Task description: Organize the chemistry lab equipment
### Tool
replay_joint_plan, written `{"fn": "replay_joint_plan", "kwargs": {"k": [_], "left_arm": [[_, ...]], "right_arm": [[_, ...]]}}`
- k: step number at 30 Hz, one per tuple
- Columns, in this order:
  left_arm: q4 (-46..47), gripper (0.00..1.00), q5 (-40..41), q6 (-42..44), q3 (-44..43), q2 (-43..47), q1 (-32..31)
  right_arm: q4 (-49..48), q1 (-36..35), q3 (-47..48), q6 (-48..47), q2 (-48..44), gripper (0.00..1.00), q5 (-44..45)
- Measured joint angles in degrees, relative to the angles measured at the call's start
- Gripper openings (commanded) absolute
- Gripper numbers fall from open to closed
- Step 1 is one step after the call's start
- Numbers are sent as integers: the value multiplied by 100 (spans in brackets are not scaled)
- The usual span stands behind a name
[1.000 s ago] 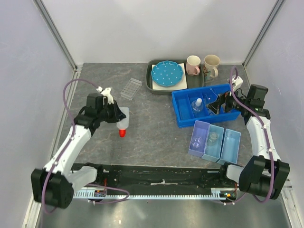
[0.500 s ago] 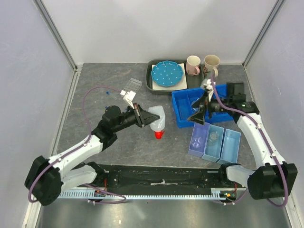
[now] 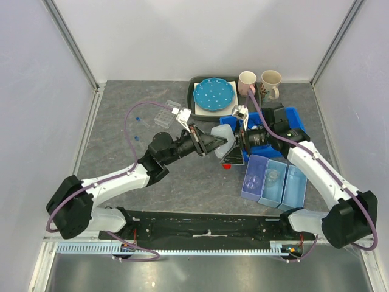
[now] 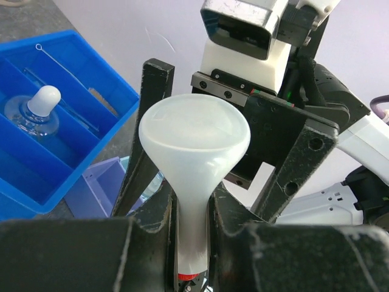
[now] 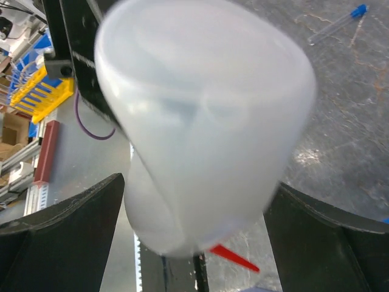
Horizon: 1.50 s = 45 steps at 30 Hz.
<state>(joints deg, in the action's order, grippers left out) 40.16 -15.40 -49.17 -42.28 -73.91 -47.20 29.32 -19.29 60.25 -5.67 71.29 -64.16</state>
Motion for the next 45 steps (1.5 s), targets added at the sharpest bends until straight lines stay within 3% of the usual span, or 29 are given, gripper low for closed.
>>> {"fn": "replay_joint_plan", "kwargs": {"k": [6,9,10,13,14,16,17,20,25,29,36,40,45], "left_arm": [[151,5,251,-9,-2,-127,-168],[199,6,385,2,-2,-127,-192],[192,7,463,-2,2,-127,-192],[192,18,535,17,22,-101,-188],[168,29,575,11,31,-83,-205],[146,45,608,11,50,-37,-208],[107,58,638,13,61,-7,-208],[-142,78,693,28,116,188,-199],[-1139,86,868,328,101,826,-90],[-2542,89,988,997,-166,1423,229],[-5337,89,1598,3329,-1561,1982,815],[-6048,89,2155,4439,-1676,2188,817],[-6279,88,2433,4986,-1049,2337,822]], "right_arm": [[-365,-225,0,605,245,91,-26],[-442,-225,2,767,367,63,-68],[-448,-225,7,828,387,45,-120],[-442,-240,26,994,393,29,-232],[-448,-240,26,981,391,27,-243],[-448,-254,26,960,376,26,-238],[-444,-267,26,929,358,26,-203],[-256,-258,28,614,243,26,151],[514,-197,179,-232,33,27,1185],[1241,28,455,-946,-57,27,2184],[2828,1390,1010,-2603,-109,29,3528],[3578,1899,852,-3565,-197,30,4308],[4328,2332,505,-4168,-420,32,4907]]}}
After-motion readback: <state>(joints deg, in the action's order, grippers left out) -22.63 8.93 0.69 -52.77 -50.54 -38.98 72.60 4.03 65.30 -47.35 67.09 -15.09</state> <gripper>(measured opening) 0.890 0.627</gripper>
